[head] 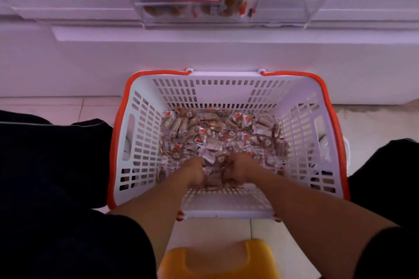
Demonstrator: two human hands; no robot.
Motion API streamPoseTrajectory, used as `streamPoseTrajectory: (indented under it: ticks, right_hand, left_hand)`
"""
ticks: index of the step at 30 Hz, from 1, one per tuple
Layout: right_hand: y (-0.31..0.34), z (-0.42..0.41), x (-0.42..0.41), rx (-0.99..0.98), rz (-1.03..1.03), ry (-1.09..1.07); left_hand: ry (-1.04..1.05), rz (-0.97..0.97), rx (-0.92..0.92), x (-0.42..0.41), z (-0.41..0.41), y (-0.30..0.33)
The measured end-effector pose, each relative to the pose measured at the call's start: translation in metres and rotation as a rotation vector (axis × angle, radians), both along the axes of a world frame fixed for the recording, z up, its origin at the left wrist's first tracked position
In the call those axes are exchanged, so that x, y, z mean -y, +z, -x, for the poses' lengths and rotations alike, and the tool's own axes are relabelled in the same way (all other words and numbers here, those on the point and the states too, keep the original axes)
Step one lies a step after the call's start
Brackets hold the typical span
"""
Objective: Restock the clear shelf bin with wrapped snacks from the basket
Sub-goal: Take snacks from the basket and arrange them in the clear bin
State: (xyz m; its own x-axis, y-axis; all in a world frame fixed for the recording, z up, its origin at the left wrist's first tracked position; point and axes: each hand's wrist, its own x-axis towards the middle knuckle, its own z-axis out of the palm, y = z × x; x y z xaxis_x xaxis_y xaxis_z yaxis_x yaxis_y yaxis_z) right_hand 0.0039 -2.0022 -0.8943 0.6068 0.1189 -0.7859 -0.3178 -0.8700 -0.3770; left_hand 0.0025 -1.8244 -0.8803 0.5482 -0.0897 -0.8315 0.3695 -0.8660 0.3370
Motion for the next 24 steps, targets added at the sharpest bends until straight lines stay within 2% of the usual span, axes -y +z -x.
streamPoseTrajectory:
  ticks: [4, 6, 11, 17, 22, 24]
  right_hand:
    - [0.010, -0.015, 0.012, -0.058, -0.191, -0.301]
    - [0.019, -0.013, 0.015, -0.093, -0.260, -0.457]
    - [0.030, -0.008, 0.019, -0.002, -0.278, -0.477]
    - [0.055, -0.021, 0.037, 0.140, -0.202, -0.434]
    - [0.088, -0.022, 0.042, 0.060, -0.144, -0.376]
    - [0.107, -0.026, 0.040, -0.028, -0.220, -0.375]
  left_hand:
    - [0.127, 0.150, -0.041, -0.007, -0.009, 0.004]
    - [0.169, 0.185, 0.002, -0.007, -0.007, 0.008]
    - [0.312, 0.279, 0.053, -0.011, -0.009, 0.019]
    - [0.425, 0.358, 0.131, -0.017, -0.010, 0.049]
    - [0.389, 0.339, 0.088, -0.018, -0.009, 0.073]
    - [0.298, 0.302, 0.071, -0.019, -0.014, 0.089]
